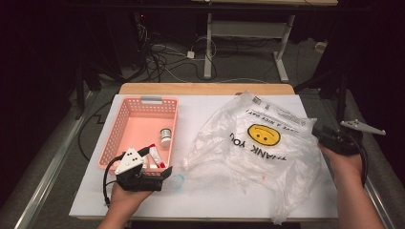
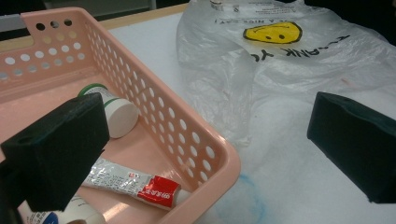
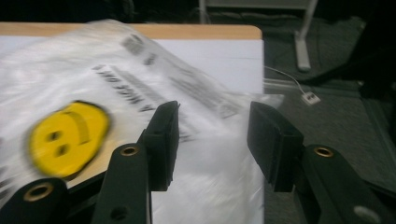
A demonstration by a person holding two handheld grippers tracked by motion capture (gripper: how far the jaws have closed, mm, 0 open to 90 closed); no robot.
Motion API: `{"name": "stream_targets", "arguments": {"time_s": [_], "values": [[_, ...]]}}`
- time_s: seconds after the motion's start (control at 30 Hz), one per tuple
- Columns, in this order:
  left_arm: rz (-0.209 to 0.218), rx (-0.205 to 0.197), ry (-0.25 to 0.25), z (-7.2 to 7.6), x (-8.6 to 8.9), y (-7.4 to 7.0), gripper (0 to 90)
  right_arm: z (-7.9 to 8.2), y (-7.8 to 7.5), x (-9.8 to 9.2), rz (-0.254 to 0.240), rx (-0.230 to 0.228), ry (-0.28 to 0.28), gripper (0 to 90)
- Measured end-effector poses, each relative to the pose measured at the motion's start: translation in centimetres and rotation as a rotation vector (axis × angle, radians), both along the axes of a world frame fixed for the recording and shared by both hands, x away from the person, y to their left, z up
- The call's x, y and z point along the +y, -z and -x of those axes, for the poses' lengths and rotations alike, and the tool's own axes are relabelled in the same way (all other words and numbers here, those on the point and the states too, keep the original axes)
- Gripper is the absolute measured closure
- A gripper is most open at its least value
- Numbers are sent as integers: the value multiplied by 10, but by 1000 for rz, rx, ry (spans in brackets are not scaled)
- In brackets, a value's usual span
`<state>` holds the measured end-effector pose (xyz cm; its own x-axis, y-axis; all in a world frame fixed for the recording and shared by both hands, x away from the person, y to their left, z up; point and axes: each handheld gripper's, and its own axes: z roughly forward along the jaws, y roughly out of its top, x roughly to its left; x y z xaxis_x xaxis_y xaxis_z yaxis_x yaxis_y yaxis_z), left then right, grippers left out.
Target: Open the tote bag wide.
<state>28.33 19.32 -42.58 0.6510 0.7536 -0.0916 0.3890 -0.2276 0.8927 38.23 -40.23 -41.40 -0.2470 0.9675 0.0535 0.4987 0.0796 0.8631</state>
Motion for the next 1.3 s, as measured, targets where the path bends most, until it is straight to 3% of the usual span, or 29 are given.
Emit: {"name": "stream_targets", "arguments": {"time_s": [0.17, 0.27, 0.3, 0.33, 0.37, 0.4, 0.47, 0.63, 0.77, 0.87, 0.9, 0.93, 0.97, 1.03, 1.07, 1.1, 1.17, 1.3], "values": [[0, -14, 15, 3, -2, 0, 0, 55, 10, 30, 7, 0, -94, 546], [-8, -15, 20, 4, -4, 2, 0, 80, 18, 49, 27, 1, -153, 545], [-12, -15, 21, 5, -4, 2, 0, 80, 18, 49, 27, 1, -153, 545], [-15, -15, 22, 5, -5, 2, 0, 92, 20, 61, 35, -5, -192, 543], [-15, -16, 21, 5, -5, 3, 0, 92, 20, 61, 35, -5, -192, 543], [-18, -18, 23, 5, -6, 2, 0, 100, 20, 71, 32, -8, -237, 530], [-25, -26, 25, 6, -6, 2, 0, 105, 19, 80, 30, -8, -274, 509], [-17, -24, 22, 5, -5, 3, 0, 117, 21, 97, 16, 7, -336, 444], [-12, -24, 21, 5, -4, 3, 0, 124, 27, 104, 31, 27, -351, 393], [-15, -26, 24, 7, -4, 2, 0, 128, 33, 105, 38, 63, -349, 375], [-13, -26, 23, 7, -3, 2, 0, 131, 40, 104, 52, 101, -345, 370], [-14, -26, 22, 7, -3, 2, 0, 131, 40, 104, 52, 101, -345, 370], [-15, -25, 24, 6, -4, 2, 0, 134, 47, 102, 68, 134, -344, 397], [-14, -22, 26, 6, -4, 3, 0, 137, 51, 101, 87, 156, -360, 511], [-14, -22, 26, 6, -4, 3, 0, 137, 51, 101, 87, 156, -360, 511], [-16, -21, 27, 5, -4, 3, 0, 138, 58, 100, 99, 194, -375, 680], [-16, -19, 27, 5, -5, 3, 0, 139, 58, 101, 113, 206, -387, 806], [-17, -22, 26, 5, -4, 3, 0, 140, 58, 108, 124, 191, -420, 868]]}}
